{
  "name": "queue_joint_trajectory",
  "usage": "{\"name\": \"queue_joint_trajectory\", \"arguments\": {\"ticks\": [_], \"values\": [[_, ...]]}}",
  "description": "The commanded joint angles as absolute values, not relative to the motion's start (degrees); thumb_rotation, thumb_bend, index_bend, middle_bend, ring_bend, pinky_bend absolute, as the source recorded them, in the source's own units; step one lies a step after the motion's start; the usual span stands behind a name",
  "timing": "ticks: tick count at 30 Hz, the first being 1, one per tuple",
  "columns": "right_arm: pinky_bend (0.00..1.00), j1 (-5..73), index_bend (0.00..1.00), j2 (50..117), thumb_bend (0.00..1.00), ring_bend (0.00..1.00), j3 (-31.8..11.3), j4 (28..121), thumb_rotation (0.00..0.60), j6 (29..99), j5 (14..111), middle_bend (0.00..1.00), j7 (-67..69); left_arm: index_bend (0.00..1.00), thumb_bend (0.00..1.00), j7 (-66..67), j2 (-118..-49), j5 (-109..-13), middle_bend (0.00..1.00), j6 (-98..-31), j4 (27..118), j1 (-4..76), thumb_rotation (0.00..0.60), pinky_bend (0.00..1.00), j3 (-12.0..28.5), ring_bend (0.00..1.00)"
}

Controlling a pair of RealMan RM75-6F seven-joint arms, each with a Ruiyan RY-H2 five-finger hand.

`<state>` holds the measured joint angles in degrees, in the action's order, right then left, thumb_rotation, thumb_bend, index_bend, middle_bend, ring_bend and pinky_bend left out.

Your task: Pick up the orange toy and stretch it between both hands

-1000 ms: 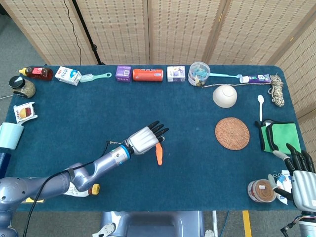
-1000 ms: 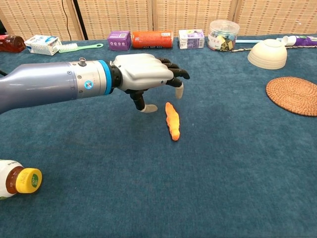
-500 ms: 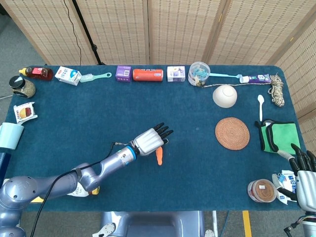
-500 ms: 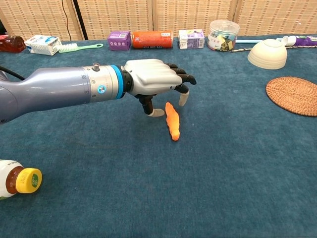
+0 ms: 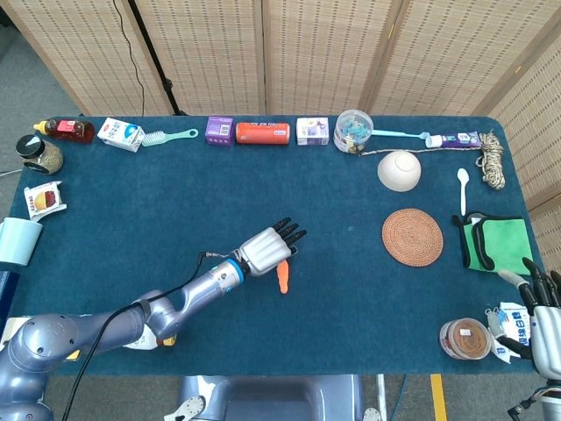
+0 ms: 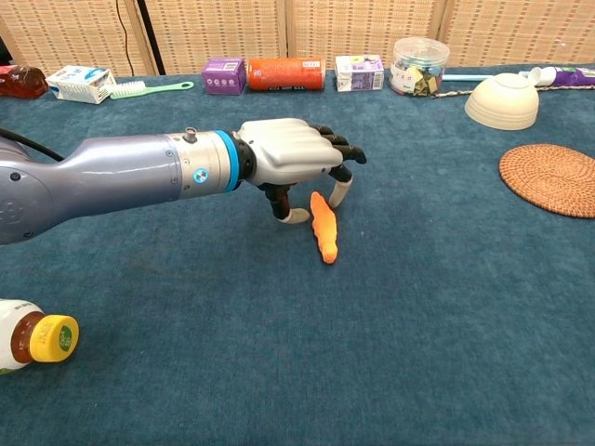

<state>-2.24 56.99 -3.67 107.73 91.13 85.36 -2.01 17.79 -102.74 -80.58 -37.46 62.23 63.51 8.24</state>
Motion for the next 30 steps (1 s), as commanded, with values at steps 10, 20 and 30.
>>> {"name": "queue_joint_trajectory", "arguments": {"ticks": [10,20,30], "values": [[0.0,-2.45,0.22,56.86,0.4,0.13,-3.64,107.59,0.6,91.15,85.2,0.06,-1.82,0.48,0.36,18.42,-103.6,-80.04,0.06,-37.95,61.68,63.71,0.6,0.04,7.63,0.02],[0.0,-2.45,0.23,56.79,0.4,0.13,-3.67,107.74,0.6,90.91,85.08,0.06,-1.92,0.55,0.39,17.65,-103.65,-79.84,0.12,-38.87,61.65,63.42,0.6,0.04,7.18,0.05],[0.0,-2.26,0.23,56.78,0.4,0.13,-3.77,108.08,0.6,90.77,85.4,0.06,-2.18,0.6,0.55,16.06,-101.16,-79.2,0.13,-39.47,64.19,62.89,0.6,0.04,7.39,0.06]]}}
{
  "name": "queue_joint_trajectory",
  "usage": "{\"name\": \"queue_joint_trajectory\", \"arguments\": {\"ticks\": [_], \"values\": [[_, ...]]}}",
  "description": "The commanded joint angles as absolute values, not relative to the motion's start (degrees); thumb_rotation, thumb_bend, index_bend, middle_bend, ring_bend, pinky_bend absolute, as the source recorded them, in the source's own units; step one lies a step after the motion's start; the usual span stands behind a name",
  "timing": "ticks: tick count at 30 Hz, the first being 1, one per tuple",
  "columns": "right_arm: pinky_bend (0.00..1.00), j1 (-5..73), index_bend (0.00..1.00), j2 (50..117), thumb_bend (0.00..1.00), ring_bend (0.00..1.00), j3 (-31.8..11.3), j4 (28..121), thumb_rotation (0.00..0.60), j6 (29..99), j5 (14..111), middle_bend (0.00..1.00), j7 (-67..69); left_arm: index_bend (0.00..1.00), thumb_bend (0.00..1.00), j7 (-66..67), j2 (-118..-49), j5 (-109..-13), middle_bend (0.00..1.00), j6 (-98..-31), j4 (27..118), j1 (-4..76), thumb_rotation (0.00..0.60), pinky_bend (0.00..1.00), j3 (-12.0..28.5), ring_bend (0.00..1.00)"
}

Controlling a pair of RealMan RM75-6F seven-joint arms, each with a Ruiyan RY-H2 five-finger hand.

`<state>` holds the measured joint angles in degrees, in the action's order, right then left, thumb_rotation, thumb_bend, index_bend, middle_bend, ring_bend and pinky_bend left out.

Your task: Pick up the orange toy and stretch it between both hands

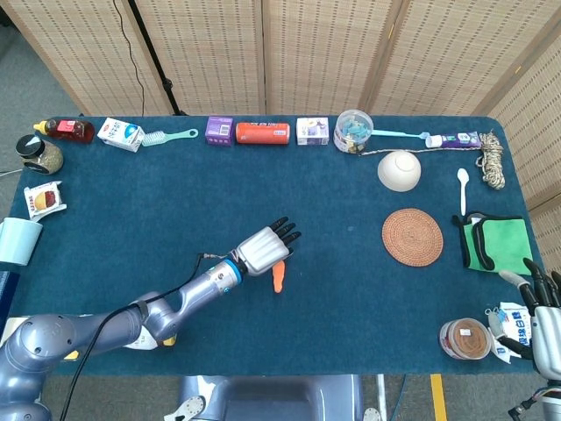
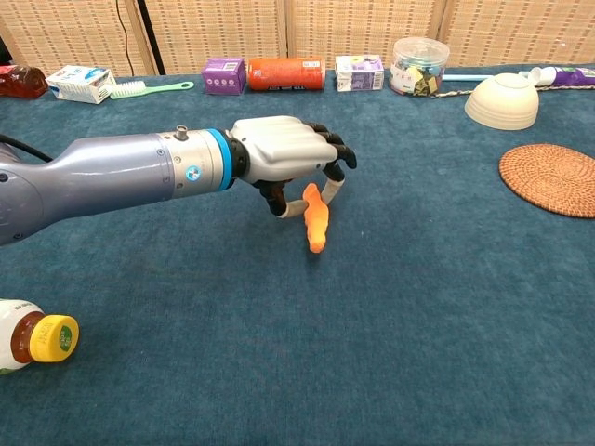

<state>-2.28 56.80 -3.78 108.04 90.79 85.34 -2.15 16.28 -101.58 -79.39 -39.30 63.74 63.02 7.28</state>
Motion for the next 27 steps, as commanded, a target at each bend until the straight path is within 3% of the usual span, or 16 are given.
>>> {"name": "queue_joint_trajectory", "arguments": {"ticks": [1,20,27], "values": [[0.0,-2.23,0.23,56.75,0.4,0.14,-3.78,108.14,0.6,90.77,85.48,0.06,-2.23,0.6,0.56,16.06,-100.84,-79.15,0.14,-39.64,64.51,62.82,0.6,0.04,7.44,0.06],[0.07,-0.4,0.24,54.81,0.4,0.17,-4.07,110.5,0.6,89.39,88.5,0.08,-0.37,0.67,0.59,16.58,-87.85,-78.87,0.19,-45.77,76.91,59.7,0.6,0.04,9.11,0.1],[0.13,1.7,0.27,53.47,0.4,0.2,-4.23,111.6,0.6,86.16,89.0,0.14,4.85,0.67,0.59,20.33,-82.5,-81.61,0.19,-49.45,80.59,58.63,0.6,0.04,8.74,0.09]]}}
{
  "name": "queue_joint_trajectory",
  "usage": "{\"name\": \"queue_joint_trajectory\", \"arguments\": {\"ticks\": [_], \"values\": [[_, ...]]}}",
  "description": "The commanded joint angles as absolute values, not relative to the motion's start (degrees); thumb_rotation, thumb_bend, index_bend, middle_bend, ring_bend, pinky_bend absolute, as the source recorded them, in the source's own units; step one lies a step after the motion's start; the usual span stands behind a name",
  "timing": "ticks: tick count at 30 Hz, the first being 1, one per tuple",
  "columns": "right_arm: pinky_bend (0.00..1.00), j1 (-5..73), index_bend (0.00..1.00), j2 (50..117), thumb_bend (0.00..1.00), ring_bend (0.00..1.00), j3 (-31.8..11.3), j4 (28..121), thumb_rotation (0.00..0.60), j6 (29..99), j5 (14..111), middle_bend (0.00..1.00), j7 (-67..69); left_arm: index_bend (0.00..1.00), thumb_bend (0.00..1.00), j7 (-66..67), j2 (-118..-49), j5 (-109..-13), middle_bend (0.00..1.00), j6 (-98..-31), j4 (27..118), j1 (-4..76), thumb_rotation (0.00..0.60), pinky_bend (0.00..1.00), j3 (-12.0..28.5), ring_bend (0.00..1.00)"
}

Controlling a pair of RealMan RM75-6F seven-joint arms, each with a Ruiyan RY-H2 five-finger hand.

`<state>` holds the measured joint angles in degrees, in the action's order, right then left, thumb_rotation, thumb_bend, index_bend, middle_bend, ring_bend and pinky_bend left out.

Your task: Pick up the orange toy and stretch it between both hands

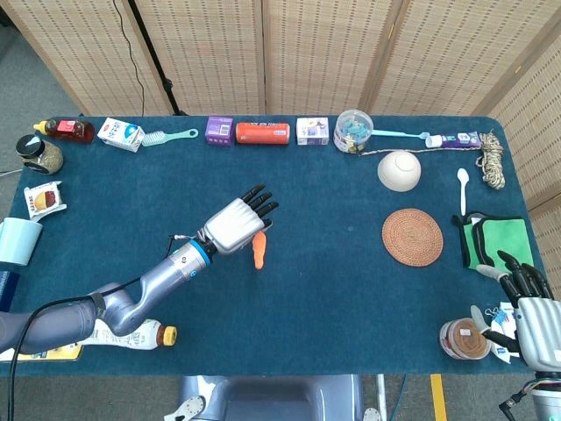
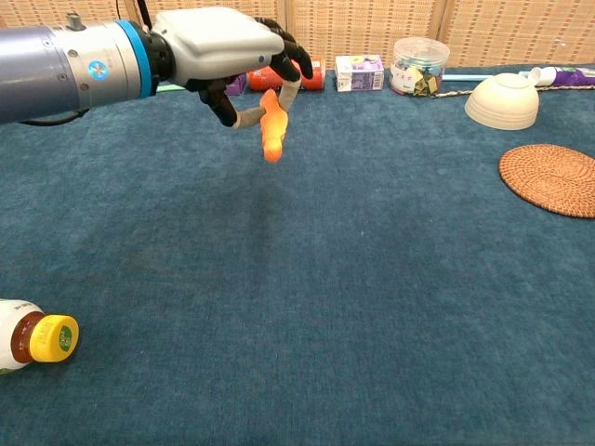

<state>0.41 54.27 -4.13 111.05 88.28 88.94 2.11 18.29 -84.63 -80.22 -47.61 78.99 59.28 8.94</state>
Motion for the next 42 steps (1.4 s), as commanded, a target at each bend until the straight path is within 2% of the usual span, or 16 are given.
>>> {"name": "queue_joint_trajectory", "arguments": {"ticks": [1,6,22,33,42], "values": [[0.13,2.19,0.27,53.16,0.4,0.2,-4.33,111.62,0.6,85.42,88.97,0.15,5.82,0.67,0.59,20.53,-81.79,-81.63,0.19,-49.7,81.3,58.44,0.6,0.04,8.73,0.09],[0.14,4.81,0.28,52.28,0.4,0.21,-4.78,112.41,0.6,81.88,89.32,0.15,11.74,0.67,0.59,22.04,-78.4,-83.24,0.19,-51.65,83.75,57.8,0.6,0.04,8.68,0.09],[0.14,12.73,0.29,52.24,0.4,0.22,-6.17,113.75,0.6,72.4,90.31,0.16,25.88,0.67,0.59,22.52,-75.52,-84.79,0.19,-54.26,87.93,57.78,0.6,0.04,10.25,0.09],[0.14,20.04,0.31,56.56,0.4,0.22,-8.54,110.95,0.6,65.43,89.09,0.16,34.8,0.67,0.59,25.23,-74.09,-84.93,0.19,-54.75,90.01,58.86,0.6,0.04,12.02,0.08],[0.14,26.07,0.34,62.62,0.4,0.2,-9.74,108.67,0.6,59.09,87.37,0.16,44.06,0.67,0.59,26.4,-74.33,-87.3,0.17,-56.69,89.51,59.5,0.6,0.04,12.61,0.07]]}}
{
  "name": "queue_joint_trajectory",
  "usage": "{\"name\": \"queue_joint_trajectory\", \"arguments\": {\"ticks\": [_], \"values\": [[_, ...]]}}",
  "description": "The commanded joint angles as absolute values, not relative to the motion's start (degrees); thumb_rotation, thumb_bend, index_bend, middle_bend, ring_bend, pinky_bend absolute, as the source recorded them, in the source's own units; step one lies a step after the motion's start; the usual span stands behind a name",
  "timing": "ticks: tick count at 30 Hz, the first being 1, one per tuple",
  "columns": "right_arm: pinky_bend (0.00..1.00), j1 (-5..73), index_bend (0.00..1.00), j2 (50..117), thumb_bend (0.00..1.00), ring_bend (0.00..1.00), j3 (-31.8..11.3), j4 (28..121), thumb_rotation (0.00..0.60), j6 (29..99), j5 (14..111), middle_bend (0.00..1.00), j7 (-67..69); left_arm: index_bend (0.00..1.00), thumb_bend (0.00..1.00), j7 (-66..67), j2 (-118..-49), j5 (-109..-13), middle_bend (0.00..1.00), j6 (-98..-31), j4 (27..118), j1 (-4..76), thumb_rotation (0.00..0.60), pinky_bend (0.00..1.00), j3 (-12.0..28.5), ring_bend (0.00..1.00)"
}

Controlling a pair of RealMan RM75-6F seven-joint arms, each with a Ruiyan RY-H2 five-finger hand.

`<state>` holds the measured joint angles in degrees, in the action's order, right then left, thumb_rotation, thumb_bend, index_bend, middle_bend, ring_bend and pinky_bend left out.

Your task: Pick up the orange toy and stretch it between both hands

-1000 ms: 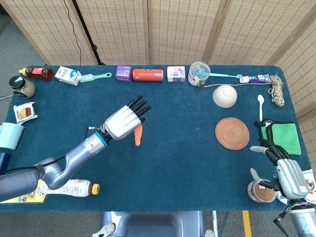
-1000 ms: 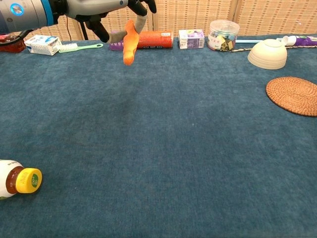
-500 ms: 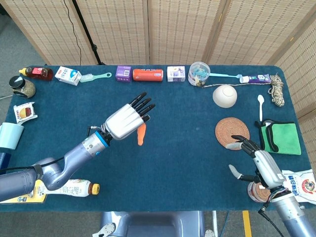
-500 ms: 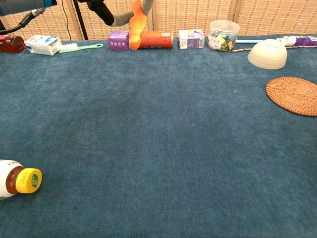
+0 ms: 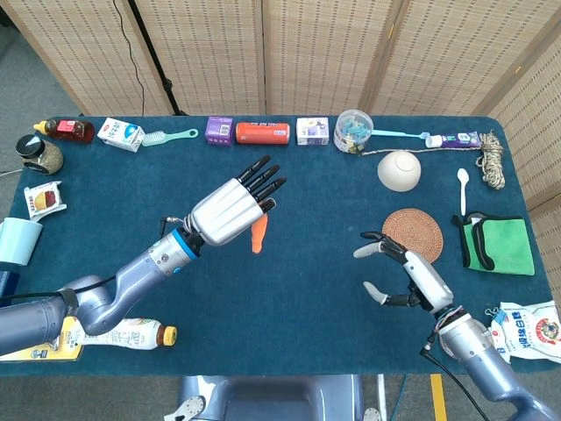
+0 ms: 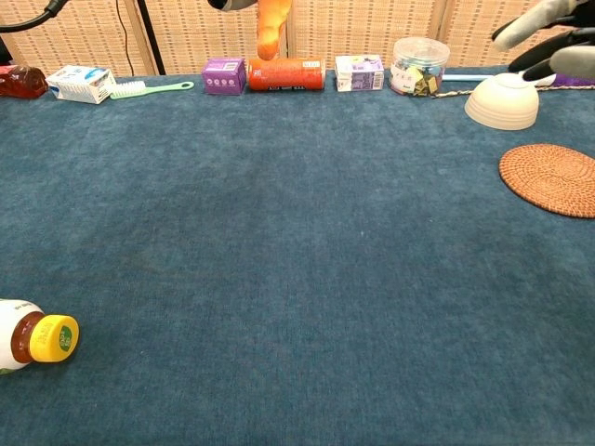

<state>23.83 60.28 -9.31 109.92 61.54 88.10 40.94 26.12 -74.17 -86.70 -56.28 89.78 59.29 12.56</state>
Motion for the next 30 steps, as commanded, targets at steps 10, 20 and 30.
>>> {"name": "queue_joint_trajectory", "arguments": {"ticks": [10,20,30], "values": [[0.13,31.7,0.36,67.87,0.4,0.19,-10.65,108.1,0.6,51.33,83.06,0.16,55.32,0.67,0.58,28.75,-75.8,-90.6,0.17,-58.33,88.45,60.25,0.6,0.04,12.16,0.07],[0.11,34.85,0.35,67.37,0.37,0.16,-12.29,109.27,0.6,44.21,77.48,0.16,64.89,0.67,0.58,30.14,-77.33,-91.52,0.17,-58.16,87.67,61.04,0.6,0.04,11.98,0.07],[0.06,36.81,0.37,66.92,0.37,0.15,-14.34,109.31,0.6,38.04,74.2,0.15,71.51,0.67,0.58,30.96,-78.83,-92.01,0.17,-58.11,87.41,61.62,0.6,0.04,11.87,0.07]]}}
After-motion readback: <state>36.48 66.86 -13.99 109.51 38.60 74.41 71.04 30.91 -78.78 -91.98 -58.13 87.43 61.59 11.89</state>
